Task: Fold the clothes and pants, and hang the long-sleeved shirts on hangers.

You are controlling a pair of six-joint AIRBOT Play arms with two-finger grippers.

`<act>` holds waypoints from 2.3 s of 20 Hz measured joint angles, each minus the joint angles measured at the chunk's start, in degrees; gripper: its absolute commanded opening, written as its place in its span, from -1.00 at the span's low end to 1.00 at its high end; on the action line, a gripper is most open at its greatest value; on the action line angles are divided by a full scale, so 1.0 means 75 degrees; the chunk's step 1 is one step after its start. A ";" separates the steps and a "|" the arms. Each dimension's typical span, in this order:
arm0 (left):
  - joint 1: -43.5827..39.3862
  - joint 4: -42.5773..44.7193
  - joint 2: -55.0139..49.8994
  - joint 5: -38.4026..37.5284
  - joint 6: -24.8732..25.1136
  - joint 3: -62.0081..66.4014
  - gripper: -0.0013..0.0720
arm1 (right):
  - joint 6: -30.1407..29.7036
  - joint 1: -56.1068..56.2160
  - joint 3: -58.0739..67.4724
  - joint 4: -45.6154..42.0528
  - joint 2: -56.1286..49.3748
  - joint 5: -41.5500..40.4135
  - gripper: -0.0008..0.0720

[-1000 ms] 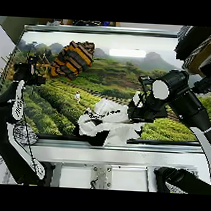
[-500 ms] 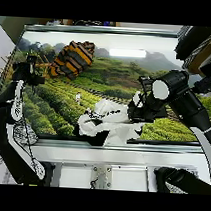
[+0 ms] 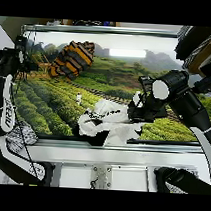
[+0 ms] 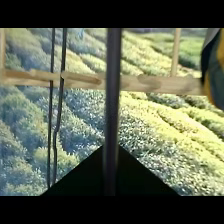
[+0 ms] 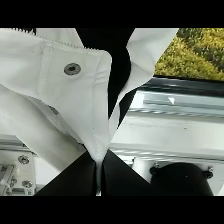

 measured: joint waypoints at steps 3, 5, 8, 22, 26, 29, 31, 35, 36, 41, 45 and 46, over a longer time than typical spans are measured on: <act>-0.0283 -0.0015 0.0597 -0.0256 0.0245 0.0000 -0.92 | 0.0000 0.0000 0.0000 0.0000 0.0000 -0.0003 -0.94; -0.0490 -0.0122 0.0991 -0.0641 0.0490 0.0000 -0.92 | 0.0000 0.0000 0.0000 0.0000 0.0000 -0.0003 -0.94; -0.0766 -0.1023 0.1559 -0.1437 0.1419 0.0000 -0.92 | 0.0000 0.0000 0.0000 0.0000 0.0000 0.0000 -0.94; -0.1157 -0.6228 0.2527 -0.5627 0.5724 0.0003 -0.92 | 0.0003 0.0000 0.0000 0.0000 0.0000 0.0000 -0.94; -0.1183 -0.6400 0.2547 -0.6003 0.7324 0.0003 -0.92 | 0.0000 0.0000 0.0000 0.0000 0.0000 0.0000 -0.94; -0.1180 -0.6452 0.2547 -0.6123 0.8262 0.0003 -0.92 | 0.0000 0.0000 0.0000 0.0000 0.0000 0.0000 -0.94; -0.1180 -0.6467 0.2547 -0.6129 0.8728 0.0003 -0.92 | 0.0000 0.0000 0.0000 0.0000 0.0000 0.0000 -0.94; -0.0915 -0.7120 0.2547 -0.6172 0.9436 -0.0082 -0.92 | 0.0000 0.0000 0.0000 0.0000 0.0000 -0.0006 -0.94; -0.0784 -0.7335 0.2547 -0.6172 0.9541 -0.0160 -0.93 | 0.0000 0.0000 0.0000 0.0000 0.0000 -0.0017 -0.94; -0.0192 -0.7842 0.2573 -0.6239 0.9938 -0.1043 -0.93 | -0.0009 0.0000 0.0000 0.0000 -0.0003 -0.0020 -0.94; -0.0015 -0.7953 0.2903 -0.6137 1.0698 -0.2122 -0.92 | -0.0291 -0.0111 0.0105 0.0023 0.0070 -0.0023 -0.94; 0.0006 -0.7953 0.3045 -0.6047 1.0905 -0.2433 -0.92 | -0.0326 -0.0210 0.0189 0.0017 0.0108 -0.0023 -0.94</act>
